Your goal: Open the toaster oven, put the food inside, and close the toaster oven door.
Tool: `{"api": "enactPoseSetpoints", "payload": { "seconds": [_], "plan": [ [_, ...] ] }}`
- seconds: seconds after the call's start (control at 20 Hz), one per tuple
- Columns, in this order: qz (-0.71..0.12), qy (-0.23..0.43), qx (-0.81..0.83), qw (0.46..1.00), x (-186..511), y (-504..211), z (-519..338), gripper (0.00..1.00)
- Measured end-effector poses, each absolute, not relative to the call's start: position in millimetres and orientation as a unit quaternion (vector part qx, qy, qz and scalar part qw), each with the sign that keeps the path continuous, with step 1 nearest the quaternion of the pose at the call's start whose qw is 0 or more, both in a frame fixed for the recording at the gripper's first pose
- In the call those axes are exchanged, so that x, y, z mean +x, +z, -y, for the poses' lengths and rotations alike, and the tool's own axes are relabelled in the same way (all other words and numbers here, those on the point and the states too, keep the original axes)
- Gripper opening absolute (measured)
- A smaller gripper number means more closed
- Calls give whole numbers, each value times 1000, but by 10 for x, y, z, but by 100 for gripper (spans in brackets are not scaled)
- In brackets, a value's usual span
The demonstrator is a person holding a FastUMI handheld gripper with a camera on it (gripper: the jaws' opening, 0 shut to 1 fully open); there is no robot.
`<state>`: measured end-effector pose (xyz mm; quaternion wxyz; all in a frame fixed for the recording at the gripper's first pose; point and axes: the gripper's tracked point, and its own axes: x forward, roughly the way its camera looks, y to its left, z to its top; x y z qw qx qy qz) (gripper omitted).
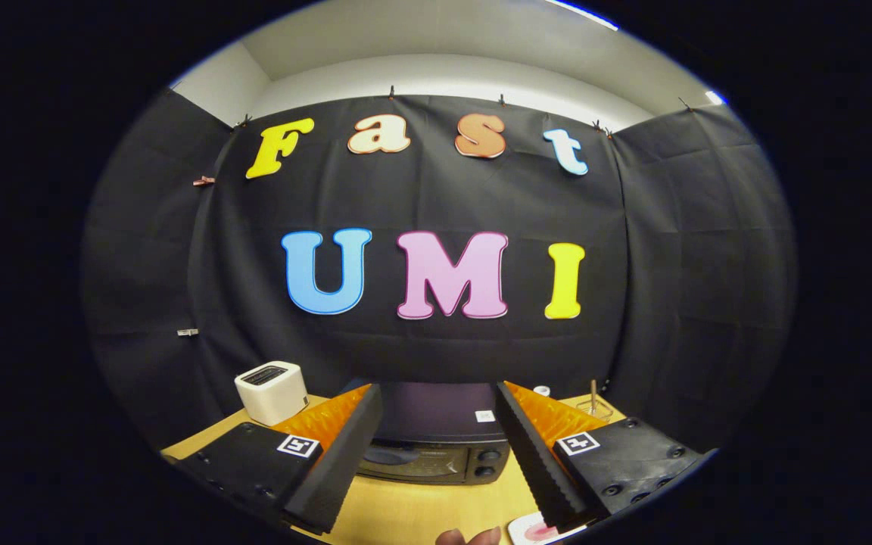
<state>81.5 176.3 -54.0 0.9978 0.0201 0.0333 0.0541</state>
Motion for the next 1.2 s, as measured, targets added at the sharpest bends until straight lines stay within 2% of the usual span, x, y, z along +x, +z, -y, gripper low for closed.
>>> {"api": "enactPoseSetpoints", "payload": {
  "seconds": [0.7, 1.2],
  "plan": [
    [-209, 36, 29, 977, 1732, -2219, -2536, 98],
    [-234, 23, 7, 972, 1838, -2483, -2617, 99]
  ]
}}
